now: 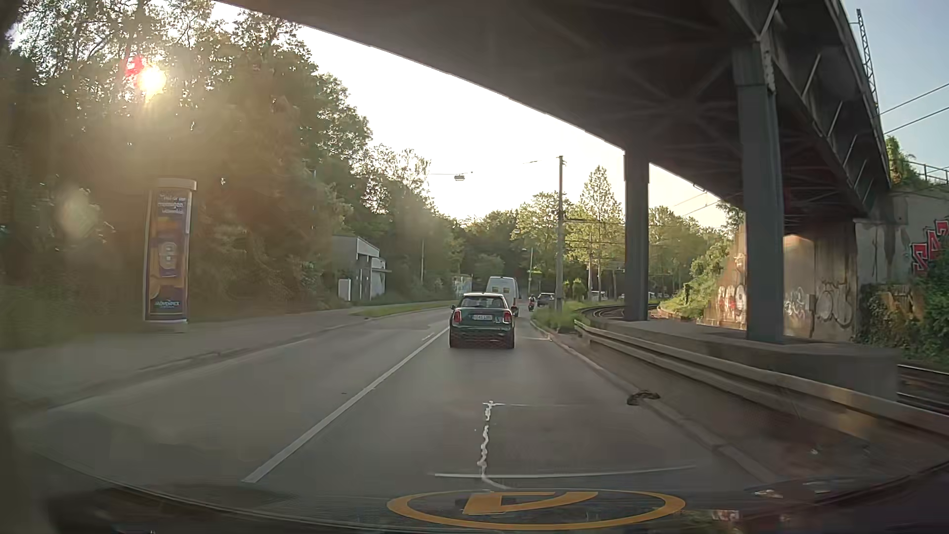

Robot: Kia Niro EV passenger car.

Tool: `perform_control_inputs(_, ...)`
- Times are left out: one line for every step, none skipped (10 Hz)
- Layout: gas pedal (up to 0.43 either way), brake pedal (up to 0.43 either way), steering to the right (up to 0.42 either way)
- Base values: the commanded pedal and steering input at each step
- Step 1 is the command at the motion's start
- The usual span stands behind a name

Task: Follow the waypoints while adhering to traffic rules and regulations

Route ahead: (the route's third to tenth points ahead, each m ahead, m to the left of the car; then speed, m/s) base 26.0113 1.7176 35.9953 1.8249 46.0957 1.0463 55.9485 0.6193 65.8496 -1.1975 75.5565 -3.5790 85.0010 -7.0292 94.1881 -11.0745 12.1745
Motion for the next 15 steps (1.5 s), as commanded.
perform_control_inputs(0.157,0.0,-0.031)
perform_control_inputs(0.157,0.0,-0.029)
perform_control_inputs(0.157,0.0,-0.026)
perform_control_inputs(0.157,0.0,-0.022)
perform_control_inputs(0.157,0.0,-0.018)
perform_control_inputs(0.157,0.0,-0.014)
perform_control_inputs(0.157,0.0,-0.009)
perform_control_inputs(0.157,0.0,-0.008)
perform_control_inputs(0.157,0.0,-0.007)
perform_control_inputs(0.169,0.0,-0.005)
perform_control_inputs(0.169,0.0,-0.001)
perform_control_inputs(0.169,0.0,0.002)
perform_control_inputs(0.169,0.0,0.005)
perform_control_inputs(0.169,0.0,0.006)
perform_control_inputs(0.169,0.0,0.007)
